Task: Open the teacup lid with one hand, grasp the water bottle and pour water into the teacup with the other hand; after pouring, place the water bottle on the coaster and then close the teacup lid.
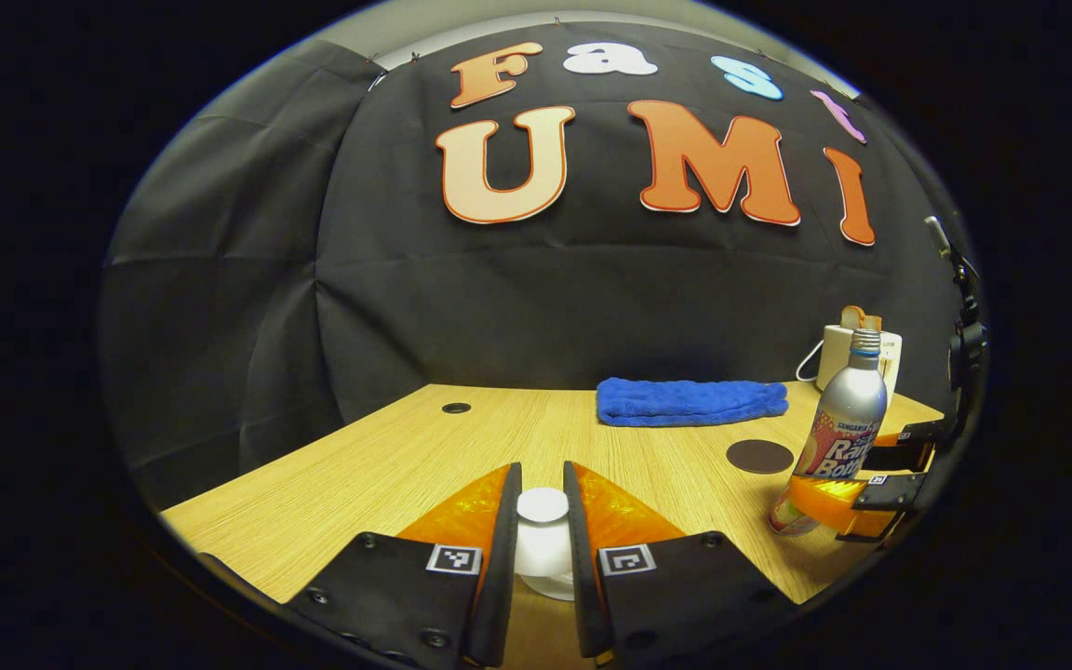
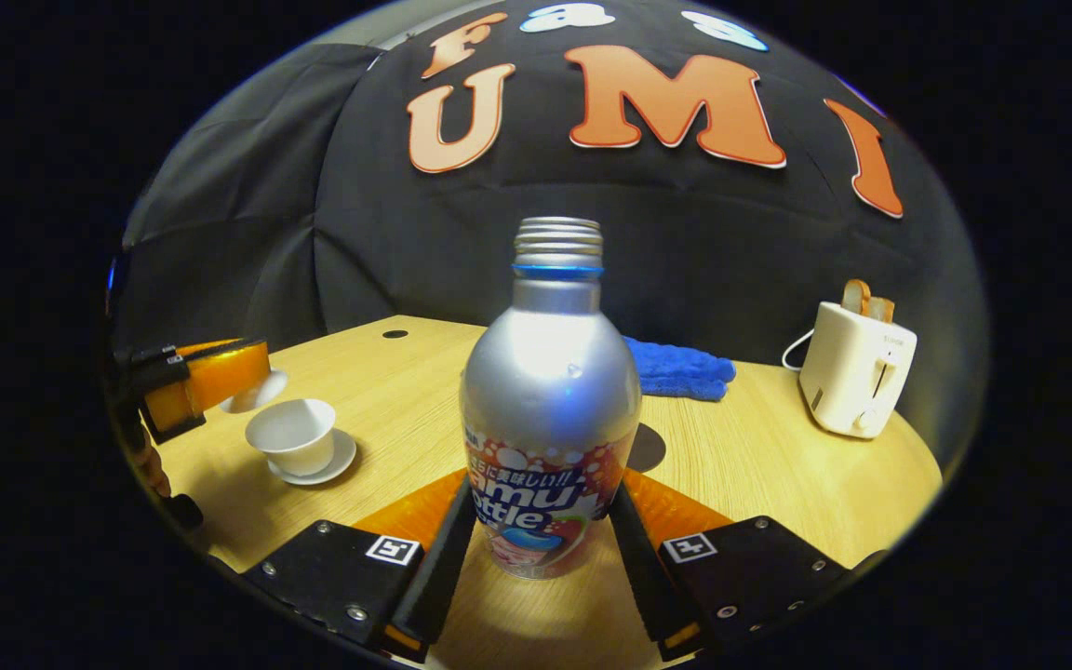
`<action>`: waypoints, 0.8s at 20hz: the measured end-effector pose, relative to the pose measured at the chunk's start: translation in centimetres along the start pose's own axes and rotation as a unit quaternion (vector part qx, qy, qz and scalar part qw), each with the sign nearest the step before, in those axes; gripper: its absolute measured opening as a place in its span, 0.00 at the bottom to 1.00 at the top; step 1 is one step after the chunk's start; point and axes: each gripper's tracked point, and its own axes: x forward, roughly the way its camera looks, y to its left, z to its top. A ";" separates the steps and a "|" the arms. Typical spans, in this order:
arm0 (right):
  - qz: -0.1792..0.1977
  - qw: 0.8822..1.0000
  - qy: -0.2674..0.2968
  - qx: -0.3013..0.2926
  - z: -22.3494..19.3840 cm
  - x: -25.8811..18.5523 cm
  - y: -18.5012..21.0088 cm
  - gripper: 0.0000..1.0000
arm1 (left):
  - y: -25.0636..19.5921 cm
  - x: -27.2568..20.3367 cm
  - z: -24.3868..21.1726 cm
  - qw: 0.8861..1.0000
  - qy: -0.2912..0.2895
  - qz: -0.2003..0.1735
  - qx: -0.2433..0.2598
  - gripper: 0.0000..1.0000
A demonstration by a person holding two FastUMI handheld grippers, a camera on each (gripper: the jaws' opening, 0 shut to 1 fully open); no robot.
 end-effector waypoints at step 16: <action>-0.108 0.950 -0.013 -0.293 5.9 -1.4 -3.0 0.77 | 5.5 -1.1 0.2 0.999 0.019 0.033 0.004 0.32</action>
